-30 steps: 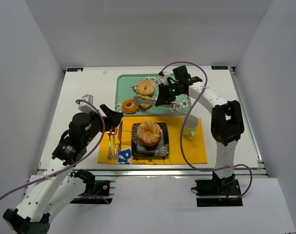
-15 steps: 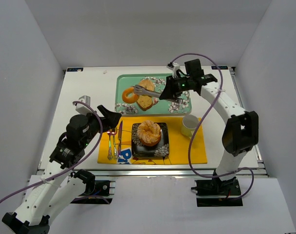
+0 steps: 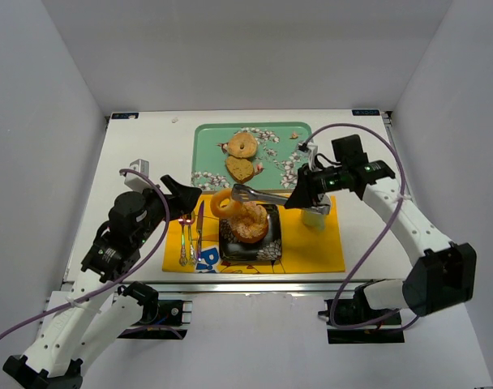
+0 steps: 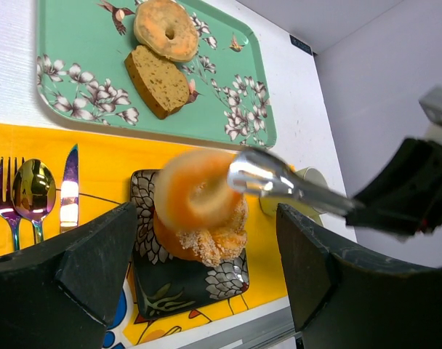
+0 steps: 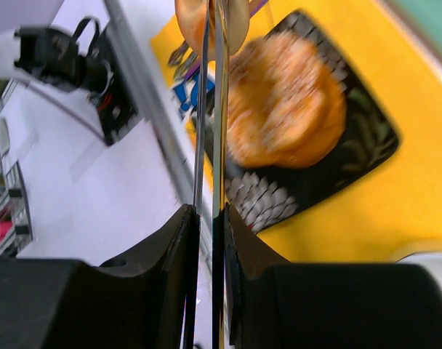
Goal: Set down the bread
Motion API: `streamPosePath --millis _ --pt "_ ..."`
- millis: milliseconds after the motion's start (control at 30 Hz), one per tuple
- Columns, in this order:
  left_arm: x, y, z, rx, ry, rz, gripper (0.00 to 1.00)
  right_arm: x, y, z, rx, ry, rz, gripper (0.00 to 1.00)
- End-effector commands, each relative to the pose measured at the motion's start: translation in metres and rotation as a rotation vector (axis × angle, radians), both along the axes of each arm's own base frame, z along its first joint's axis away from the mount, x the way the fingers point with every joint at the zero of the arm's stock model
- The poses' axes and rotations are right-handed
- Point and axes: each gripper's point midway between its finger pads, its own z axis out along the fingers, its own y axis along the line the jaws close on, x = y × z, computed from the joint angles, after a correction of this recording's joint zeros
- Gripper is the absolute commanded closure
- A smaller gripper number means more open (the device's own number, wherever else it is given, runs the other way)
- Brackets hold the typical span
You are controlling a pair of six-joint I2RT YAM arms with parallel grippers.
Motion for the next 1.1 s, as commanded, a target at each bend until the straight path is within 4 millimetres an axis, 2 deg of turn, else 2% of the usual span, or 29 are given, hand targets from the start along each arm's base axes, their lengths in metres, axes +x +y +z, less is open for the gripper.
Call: streamPosePath --millis 0,200,400,633,667,700,767,867,933,1067 --pt "0.001 -0.001 0.009 -0.015 -0.027 -0.004 0.14 -0.030 -0.005 0.011 0.051 -0.055 0.079 1.00" --pt "0.003 -0.005 0.007 -0.015 -0.025 -0.021 0.14 -0.044 -0.016 0.004 0.026 -0.070 0.058 1.00" --pt "0.003 -0.006 0.006 -0.020 -0.026 -0.025 0.14 -0.040 -0.030 -0.010 -0.025 -0.073 0.010 1.00" --pt "0.003 -0.006 0.006 -0.020 -0.026 -0.024 0.14 -0.025 -0.045 -0.023 -0.049 -0.036 -0.045 1.00" --pt "0.004 -0.006 0.005 -0.018 -0.022 -0.024 0.14 -0.025 -0.046 -0.025 -0.056 -0.030 -0.047 0.98" --pt "0.004 -0.007 0.005 -0.018 -0.022 -0.024 0.14 -0.025 -0.048 -0.027 -0.060 -0.018 -0.048 0.88" --pt "0.005 -0.007 0.006 -0.018 -0.023 -0.024 0.14 -0.024 -0.051 -0.030 -0.063 -0.011 -0.044 0.77" --pt "0.006 -0.008 0.006 -0.018 -0.023 -0.027 0.14 -0.026 -0.051 -0.031 -0.055 0.007 -0.030 0.65" --pt "0.006 -0.008 0.007 -0.018 -0.028 -0.027 0.14 -0.027 -0.050 -0.030 -0.046 0.004 -0.025 0.58" --pt "0.006 -0.007 0.007 -0.014 -0.025 -0.025 0.14 -0.025 -0.050 -0.025 -0.033 -0.010 -0.033 0.51"
